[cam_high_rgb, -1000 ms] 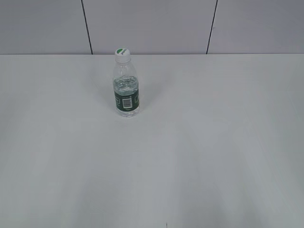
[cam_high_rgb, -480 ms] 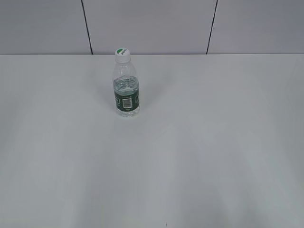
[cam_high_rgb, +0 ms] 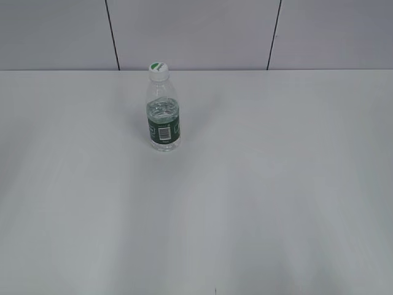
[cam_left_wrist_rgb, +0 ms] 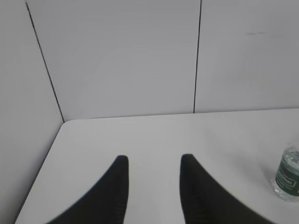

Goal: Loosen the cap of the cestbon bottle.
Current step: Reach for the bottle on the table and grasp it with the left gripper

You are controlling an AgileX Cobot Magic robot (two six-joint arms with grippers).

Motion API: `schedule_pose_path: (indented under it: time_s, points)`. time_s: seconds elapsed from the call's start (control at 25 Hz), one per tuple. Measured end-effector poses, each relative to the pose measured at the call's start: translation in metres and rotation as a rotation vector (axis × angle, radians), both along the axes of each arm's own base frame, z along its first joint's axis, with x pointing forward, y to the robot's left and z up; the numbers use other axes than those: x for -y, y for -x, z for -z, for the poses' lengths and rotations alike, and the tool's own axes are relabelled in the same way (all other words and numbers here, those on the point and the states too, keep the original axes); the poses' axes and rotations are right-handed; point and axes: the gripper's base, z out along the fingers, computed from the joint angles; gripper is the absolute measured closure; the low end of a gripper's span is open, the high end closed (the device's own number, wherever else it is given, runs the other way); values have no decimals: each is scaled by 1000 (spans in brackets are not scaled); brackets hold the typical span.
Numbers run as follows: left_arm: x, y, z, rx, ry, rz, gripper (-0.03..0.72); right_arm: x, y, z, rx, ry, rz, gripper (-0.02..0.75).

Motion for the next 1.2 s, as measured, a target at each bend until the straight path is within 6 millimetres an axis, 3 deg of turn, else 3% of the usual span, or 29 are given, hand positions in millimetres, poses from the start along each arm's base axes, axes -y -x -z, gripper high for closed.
schedule_pose_path:
  time_s: [0.28,0.48,0.76,1.2]
  points:
    - [3,-69,10,31,-19,41,449,0,0,0,0,0,0,291]
    - [6,-117,31,53,-33,82,449,0,0,0,0,0,0,291]
    - [11,-169,81,31,-24,135,449,0,0,0,0,0,0,291]
    - [17,-227,160,-34,-7,207,449,0,0,0,0,0,0,291]
